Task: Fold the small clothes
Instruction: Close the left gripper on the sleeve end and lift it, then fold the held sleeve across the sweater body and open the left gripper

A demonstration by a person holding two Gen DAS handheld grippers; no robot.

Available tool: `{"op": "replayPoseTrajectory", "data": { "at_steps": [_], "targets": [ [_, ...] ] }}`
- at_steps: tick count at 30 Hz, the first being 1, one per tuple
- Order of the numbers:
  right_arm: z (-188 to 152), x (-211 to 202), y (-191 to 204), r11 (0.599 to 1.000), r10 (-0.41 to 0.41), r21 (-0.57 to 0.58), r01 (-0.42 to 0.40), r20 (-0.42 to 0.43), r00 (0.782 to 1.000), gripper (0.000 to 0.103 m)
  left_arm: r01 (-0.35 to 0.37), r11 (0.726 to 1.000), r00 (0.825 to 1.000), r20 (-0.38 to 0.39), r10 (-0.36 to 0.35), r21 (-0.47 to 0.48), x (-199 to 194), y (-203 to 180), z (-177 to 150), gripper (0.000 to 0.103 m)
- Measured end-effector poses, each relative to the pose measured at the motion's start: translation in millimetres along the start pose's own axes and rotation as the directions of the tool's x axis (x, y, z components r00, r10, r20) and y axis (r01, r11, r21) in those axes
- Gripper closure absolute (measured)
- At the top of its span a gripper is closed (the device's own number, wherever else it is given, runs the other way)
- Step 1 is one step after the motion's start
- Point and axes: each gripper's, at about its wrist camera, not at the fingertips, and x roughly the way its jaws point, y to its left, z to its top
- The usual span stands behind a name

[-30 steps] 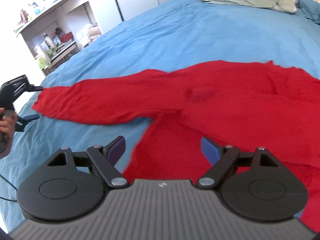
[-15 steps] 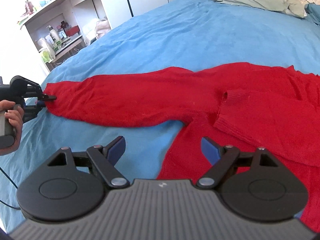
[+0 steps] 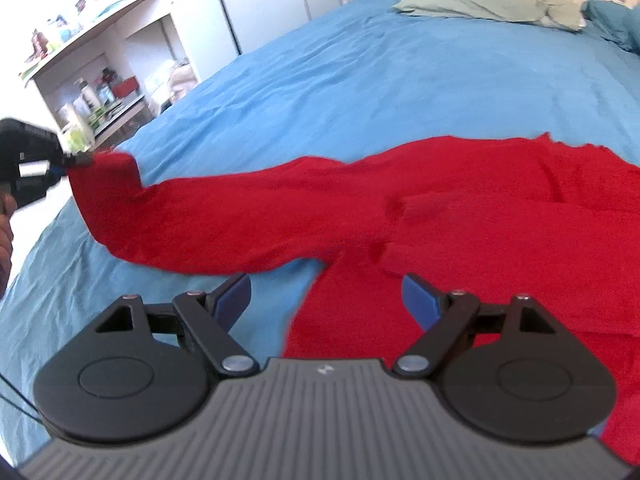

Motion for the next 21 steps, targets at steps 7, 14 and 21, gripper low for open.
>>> {"op": "replayPoseTrajectory", "data": {
  "at_steps": [7,14,21],
  "targets": [
    [8,-20,-74,0.991,-0.132,0.002,0.132,0.019,0.991,0.005,0.21,0.965,0.975,-0.105,-0.195,0.154,27,-143,-51,0.098],
    [-1,-51,-181,0.95,-0.285,0.141,0.279,0.024,0.958,0.005,0.375,0.889,0.918,-0.241,-0.316,0.264,45,-270,-148,0.098],
    [-29,-80,-261,0.916,-0.361,0.179,0.359,-0.021,0.932,0.005,0.482,0.801,0.855,-0.393,-0.339,0.357,68,-358,-256,0.099]
  ]
}}
